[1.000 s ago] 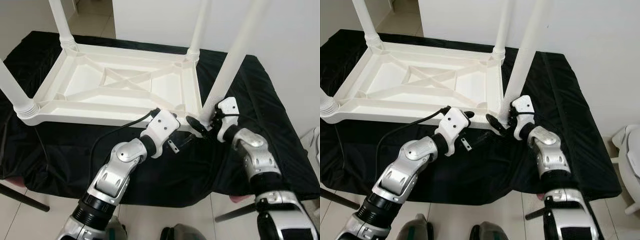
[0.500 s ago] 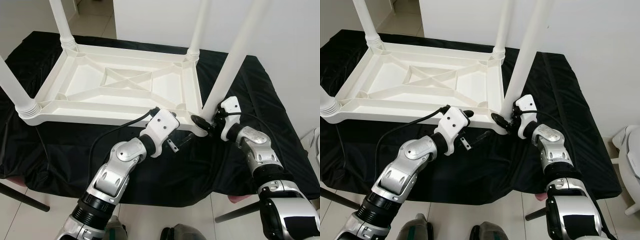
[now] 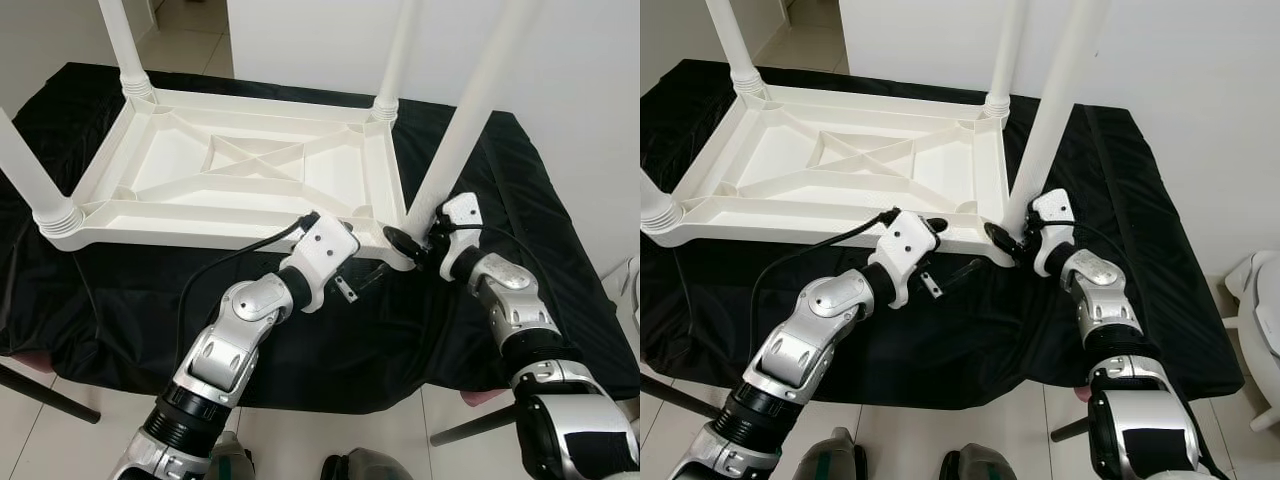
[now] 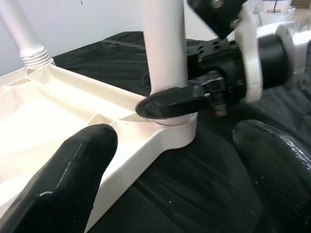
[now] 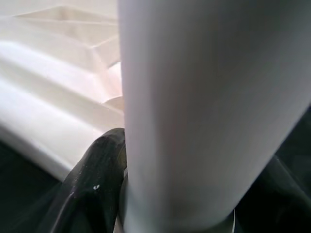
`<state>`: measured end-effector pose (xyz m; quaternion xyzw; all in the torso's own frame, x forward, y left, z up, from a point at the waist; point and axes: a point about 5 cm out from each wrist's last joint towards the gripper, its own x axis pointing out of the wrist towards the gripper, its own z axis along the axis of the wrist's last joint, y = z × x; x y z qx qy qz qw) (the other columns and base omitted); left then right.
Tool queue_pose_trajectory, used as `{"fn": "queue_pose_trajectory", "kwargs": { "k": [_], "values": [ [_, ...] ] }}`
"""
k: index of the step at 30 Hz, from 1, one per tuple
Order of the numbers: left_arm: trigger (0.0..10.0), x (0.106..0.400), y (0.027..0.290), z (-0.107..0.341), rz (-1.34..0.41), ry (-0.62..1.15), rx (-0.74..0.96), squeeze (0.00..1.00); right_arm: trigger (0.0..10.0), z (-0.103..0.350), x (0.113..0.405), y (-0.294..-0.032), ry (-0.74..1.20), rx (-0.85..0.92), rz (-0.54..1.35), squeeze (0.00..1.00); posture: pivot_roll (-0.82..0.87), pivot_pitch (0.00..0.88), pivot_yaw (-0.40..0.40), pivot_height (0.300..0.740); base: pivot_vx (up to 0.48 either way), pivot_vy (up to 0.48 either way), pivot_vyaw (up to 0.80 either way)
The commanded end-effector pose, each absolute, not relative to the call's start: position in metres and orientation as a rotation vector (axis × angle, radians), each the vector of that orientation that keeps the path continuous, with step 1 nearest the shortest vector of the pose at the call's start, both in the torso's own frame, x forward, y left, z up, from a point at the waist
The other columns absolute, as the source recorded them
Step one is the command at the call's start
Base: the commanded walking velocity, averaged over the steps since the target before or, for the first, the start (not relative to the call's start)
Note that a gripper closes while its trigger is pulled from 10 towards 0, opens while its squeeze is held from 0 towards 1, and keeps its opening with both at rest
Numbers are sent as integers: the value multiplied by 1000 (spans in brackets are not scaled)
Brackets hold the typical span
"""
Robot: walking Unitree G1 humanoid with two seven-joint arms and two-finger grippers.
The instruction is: Building children table
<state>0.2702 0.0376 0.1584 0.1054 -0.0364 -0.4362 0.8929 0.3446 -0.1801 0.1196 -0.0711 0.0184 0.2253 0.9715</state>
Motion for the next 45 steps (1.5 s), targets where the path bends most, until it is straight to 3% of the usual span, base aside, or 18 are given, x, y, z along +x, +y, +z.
{"fn": "queue_pose_trajectory", "kwargs": {
  "k": [1,4,7,15,22,23,24,25,29,31,34,36,37,45],
  "values": [
    [10000,271,37,161,-899,-82,214,0,10000,113,342,-181,76,-118,341,0,-13,3,-56,740,0,0,0],
    [10000,272,37,161,-898,-82,215,0,10000,114,339,-173,70,-66,242,0,-14,2,-57,740,0,0,0],
    [10000,271,36,160,-902,-81,212,0,10000,117,328,-167,47,-112,-34,0,-20,0,-55,740,0,0,0],
    [10000,272,35,160,-909,-84,212,0,10000,120,313,-146,47,-53,-158,0,-24,0,-52,740,0,0,0],
    [10000,272,33,160,-916,-83,212,0,10000,122,314,-157,69,-58,-200,0,-30,0,-54,740,0,0,0],
    [10000,272,33,160,-914,-84,211,0,10000,124,313,-156,70,-49,-206,459,-30,0,-54,740,0,0,0],
    [10000,272,33,160,-912,-85,211,0,10000,125,312,-155,70,-42,-211,459,-27,0,-57,740,0,0,0],
    [10000,272,33,160,-912,-86,210,0,10000,126,313,-153,64,-19,-184,1000,-27,0,-57,740,0,0,0],
    [10000,272,33,161,-911,-87,209,0,10000,129,315,-152,46,9,-158,1000,-26,0,-59,740,0,0,0],
    [10000,271,34,160,-911,-87,210,0,10000,134,317,-148,21,72,-84,1000,-25,0,-60,740,0,0,0],
    [10000,272,34,161,-909,-88,213,0,10000,161,327,-143,-83,124,183,1000,-21,0,-64,740,0,0,0],
    [10000,272,34,161,-909,-88,213,0,10000,161,327,-143,-83,124,183,1000,-21,0,-64,740,0,0,0],
    [10000,272,34,161,-907,-94,215,0,10000,166,329,-143,-86,7,379,0,-18,0,-68,740,0,0,0],
    [10000,274,36,162,-900,-98,221,0,10000,156,326,-148,-19,-146,673,0,-6,0,-73,740,0,0,0]
  ]
}}
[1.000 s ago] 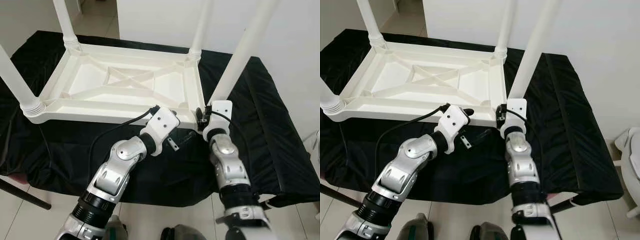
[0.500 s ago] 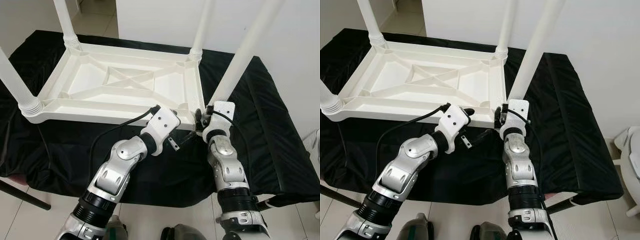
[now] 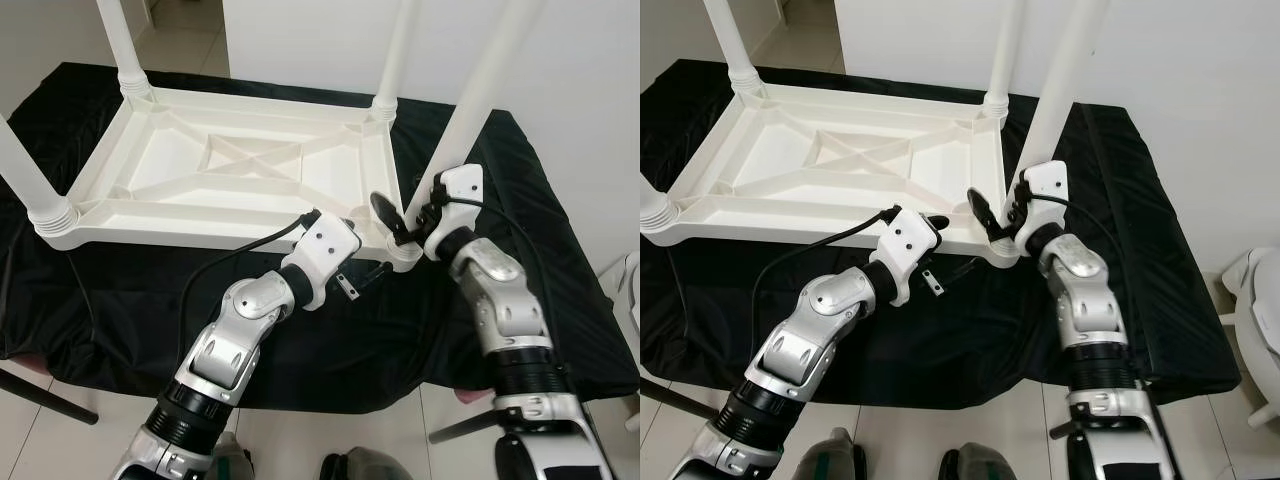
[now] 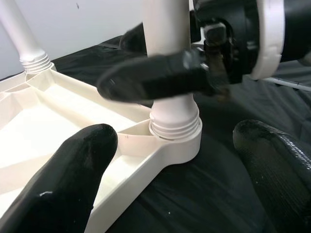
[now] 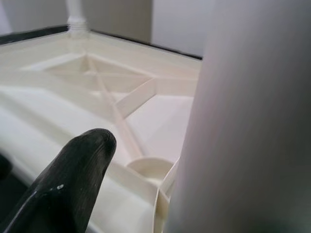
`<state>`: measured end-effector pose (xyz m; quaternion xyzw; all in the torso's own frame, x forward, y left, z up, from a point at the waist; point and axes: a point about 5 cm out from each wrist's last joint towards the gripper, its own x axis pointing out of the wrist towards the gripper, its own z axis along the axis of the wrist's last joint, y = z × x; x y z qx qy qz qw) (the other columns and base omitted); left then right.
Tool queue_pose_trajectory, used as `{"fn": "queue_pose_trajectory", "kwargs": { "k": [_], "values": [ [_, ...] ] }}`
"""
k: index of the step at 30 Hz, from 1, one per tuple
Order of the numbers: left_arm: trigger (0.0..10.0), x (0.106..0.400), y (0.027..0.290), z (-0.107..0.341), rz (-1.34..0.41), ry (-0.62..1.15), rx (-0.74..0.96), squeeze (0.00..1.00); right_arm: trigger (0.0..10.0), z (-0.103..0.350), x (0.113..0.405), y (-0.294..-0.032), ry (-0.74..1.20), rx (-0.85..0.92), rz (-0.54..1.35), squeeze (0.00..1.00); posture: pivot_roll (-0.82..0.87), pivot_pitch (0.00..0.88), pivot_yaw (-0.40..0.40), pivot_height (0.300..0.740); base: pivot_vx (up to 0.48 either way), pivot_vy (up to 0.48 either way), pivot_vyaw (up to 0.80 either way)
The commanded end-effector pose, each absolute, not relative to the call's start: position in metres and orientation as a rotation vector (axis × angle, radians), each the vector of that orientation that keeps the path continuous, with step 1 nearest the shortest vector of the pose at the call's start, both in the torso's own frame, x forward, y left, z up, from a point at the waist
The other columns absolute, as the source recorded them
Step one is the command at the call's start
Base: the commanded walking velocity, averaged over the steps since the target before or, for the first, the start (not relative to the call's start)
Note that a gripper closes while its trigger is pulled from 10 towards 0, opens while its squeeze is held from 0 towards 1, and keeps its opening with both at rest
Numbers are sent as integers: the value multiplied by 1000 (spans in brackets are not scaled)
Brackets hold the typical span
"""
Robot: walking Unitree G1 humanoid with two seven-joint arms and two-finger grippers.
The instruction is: Building children table
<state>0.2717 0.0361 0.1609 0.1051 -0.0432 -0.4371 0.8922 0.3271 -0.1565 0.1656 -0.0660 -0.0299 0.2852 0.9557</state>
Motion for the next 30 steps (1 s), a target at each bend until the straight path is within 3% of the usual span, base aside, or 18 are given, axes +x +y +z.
{"fn": "queue_pose_trajectory", "kwargs": {
  "k": [1,12,19,20,21,30],
  "values": [
    [10000,274,36,162,-899,-99,221,0,10000,151,327,-152,1,-171,705,0,-4,0,-73,740,0,0,0],
    [10000,273,37,162,-898,-100,223,0,10000,128,332,-168,90,-248,781,0,-3,0,-61,740,0,0,0],
    [10000,273,38,163,-901,-99,226,0,10000,120,334,-172,130,-198,817,0,-2,0,-49,740,0,0,0],
    [10000,273,38,163,-902,-98,227,0,6235,119,335,-172,130,-173,831,0,-2,0,-49,740,0,0,0],
    [10000,273,38,163,-901,-97,227,0,0,120,335,-173,125,-147,842,0,2,0,-47,740,0,0,0],
    [10000,274,39,164,-895,-96,225,0,0,117,335,-179,135,-99,857,0,2,0,-48,740,0,0,0]
  ]
}}
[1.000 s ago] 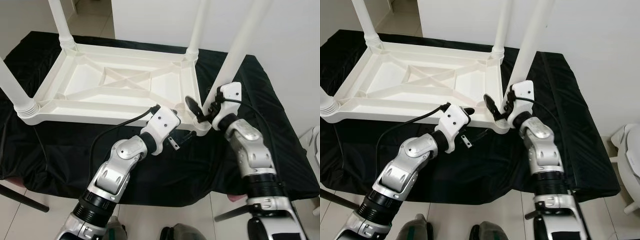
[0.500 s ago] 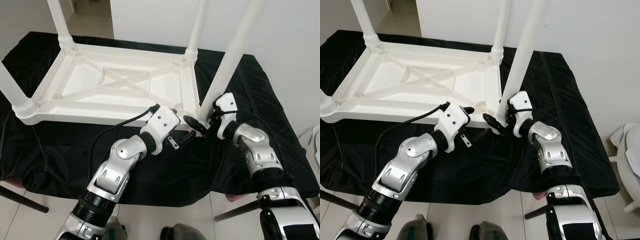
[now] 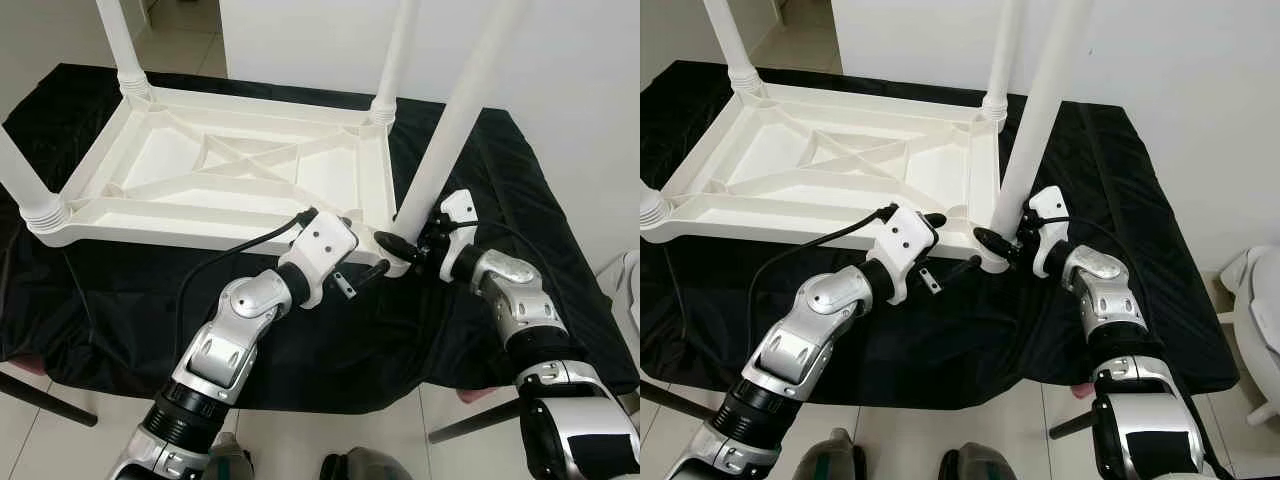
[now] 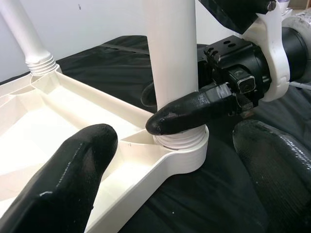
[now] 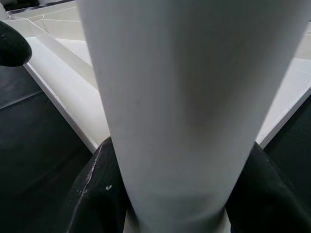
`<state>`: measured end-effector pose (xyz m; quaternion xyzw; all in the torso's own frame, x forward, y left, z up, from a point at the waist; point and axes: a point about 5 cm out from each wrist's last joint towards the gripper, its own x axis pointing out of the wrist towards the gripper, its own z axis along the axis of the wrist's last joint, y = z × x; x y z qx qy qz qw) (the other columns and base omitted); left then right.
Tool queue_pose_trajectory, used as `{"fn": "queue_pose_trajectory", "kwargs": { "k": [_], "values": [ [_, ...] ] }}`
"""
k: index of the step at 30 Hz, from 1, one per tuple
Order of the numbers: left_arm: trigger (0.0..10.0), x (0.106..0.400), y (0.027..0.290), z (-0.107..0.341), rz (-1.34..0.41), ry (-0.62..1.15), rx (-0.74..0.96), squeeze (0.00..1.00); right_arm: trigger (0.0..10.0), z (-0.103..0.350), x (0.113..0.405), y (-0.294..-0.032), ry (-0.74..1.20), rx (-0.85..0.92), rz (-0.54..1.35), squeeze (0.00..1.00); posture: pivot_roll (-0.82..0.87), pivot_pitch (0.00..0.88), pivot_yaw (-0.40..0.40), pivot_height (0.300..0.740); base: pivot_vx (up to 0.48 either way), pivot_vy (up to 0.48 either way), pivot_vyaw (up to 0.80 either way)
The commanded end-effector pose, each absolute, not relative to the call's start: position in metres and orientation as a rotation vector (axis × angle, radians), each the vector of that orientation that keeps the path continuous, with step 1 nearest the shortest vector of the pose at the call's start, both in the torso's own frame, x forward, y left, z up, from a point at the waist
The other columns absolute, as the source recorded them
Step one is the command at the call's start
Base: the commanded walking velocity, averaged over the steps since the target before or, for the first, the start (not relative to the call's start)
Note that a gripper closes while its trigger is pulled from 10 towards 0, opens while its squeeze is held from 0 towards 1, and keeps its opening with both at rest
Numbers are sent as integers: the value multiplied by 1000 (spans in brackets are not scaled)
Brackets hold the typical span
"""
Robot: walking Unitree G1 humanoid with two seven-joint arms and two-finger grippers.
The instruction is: Building children table
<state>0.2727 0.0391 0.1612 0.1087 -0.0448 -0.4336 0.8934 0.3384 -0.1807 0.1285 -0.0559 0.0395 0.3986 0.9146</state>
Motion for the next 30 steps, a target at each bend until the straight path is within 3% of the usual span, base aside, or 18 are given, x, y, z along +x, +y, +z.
{"fn": "queue_pose_trajectory", "kwargs": {
  "k": [1,6,7,8,13,17,18,22,24,27,30],
  "values": [
    [10000,274,39,164,-895,-96,225,0,0,117,335,-179,135,-99,857,0,2,0,-48,740,0,0,0],
    [10000,273,39,163,-895,-95,221,0,0,113,335,-183,137,-108,833,0,0,0,-50,740,0,0,0],
    [10000,273,39,163,-895,-96,221,0,8588,112,335,-184,136,-113,803,0,-2,0,-52,740,0,0,0],
    [10000,273,38,164,-894,-96,220,0,10000,112,335,-185,137,-110,778,0,-2,0,-56,740,0,0,0],
    [10000,272,38,163,-894,-96,216,0,10000,109,338,-187,148,-120,664,0,-2,0,-56,740,0,0,0],
    [10000,272,37,162,-894,-93,212,0,10000,105,340,-185,177,-129,485,0,-13,0,-57,740,0,0,0],
    [10000,271,36,162,-899,-92,210,0,10000,106,340,-179,169,-81,358,0,-18,0,-55,740,0,0,0],
    [10000,271,35,162,-901,-92,209,0,10000,107,339,-177,163,-61,304,0,-18,0,-55,740,0,0,0],
    [10000,272,35,162,-905,-93,208,0,10000,112,334,-175,116,-39,85,0,-27,0,-51,740,0,0,0],
    [10000,272,35,162,-907,-93,208,0,10000,113,329,-175,103,-65,-32,0,-29,0,-50,740,0,0,0],
    [10000,272,32,161,-913,-93,207,0,10000,113,314,-171,104,-57,-269,0,-32,0,-50,740,0,0,0]
  ]
}}
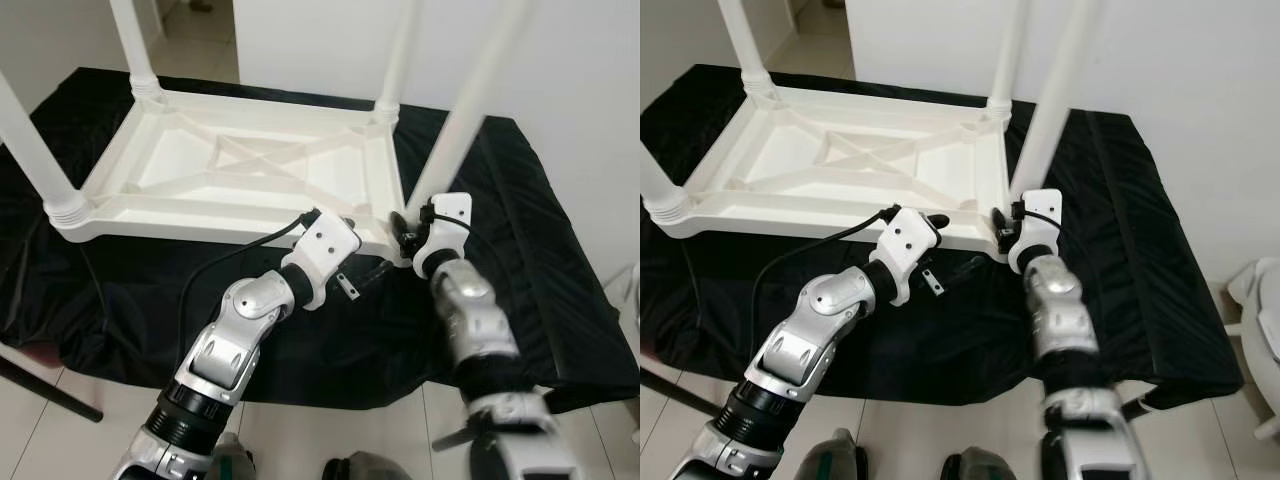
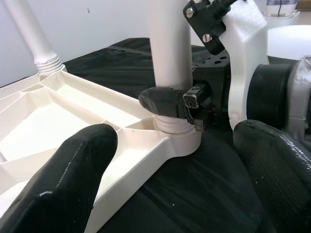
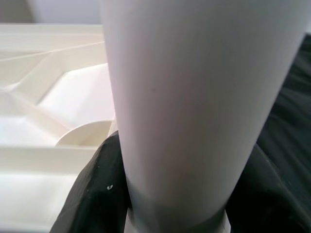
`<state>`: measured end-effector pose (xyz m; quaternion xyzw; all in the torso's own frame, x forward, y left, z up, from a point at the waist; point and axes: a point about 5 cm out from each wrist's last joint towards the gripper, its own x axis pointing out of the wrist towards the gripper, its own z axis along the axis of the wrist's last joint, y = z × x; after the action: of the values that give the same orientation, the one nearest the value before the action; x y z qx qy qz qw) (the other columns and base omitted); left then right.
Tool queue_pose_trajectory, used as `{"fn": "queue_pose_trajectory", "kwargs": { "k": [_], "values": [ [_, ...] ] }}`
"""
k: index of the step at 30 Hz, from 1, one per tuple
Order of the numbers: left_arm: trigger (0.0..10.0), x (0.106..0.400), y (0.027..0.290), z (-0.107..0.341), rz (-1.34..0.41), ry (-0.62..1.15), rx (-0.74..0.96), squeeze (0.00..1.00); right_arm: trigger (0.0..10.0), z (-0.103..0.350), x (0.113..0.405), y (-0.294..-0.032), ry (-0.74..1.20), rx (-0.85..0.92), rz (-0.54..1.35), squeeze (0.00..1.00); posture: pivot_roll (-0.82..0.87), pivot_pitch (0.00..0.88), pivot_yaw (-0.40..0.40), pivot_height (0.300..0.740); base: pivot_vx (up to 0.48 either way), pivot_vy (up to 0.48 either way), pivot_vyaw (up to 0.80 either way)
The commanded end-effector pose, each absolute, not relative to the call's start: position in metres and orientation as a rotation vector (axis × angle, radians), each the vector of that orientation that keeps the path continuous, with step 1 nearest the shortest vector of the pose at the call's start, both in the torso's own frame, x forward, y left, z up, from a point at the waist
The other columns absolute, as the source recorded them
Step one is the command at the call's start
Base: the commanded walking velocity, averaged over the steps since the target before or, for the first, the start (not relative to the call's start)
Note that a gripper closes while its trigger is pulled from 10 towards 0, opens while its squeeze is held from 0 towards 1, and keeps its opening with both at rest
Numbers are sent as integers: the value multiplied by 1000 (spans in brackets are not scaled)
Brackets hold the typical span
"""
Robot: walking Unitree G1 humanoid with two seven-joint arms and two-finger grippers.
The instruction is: Building children table
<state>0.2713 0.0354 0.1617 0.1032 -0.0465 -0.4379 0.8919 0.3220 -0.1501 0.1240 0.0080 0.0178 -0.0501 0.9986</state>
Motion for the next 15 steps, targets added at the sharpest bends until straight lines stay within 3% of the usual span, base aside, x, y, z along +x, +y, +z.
{"fn": "queue_pose_trajectory", "kwargs": {
  "k": [1,10,11,15],
  "values": [
    [10000,272,32,161,-913,-93,207,0,10000,113,314,-171,104,-57,-269,0,-32,0,-50,740,0,0,0],
    [10000,272,33,162,-908,-96,205,0,10000,118,314,-157,114,-43,-201,0,-29,0,-57,740,0,0,0],
    [10000,273,33,162,-905,-96,204,0,10000,118,314,-155,115,-32,-193,1000,-26,0,-61,740,0,0,0],
    [10000,272,33,162,-902,-96,203,0,10000,121,314,-150,100,9,-146,1000,-23,0,-63,740,0,0,0]
  ]
}}
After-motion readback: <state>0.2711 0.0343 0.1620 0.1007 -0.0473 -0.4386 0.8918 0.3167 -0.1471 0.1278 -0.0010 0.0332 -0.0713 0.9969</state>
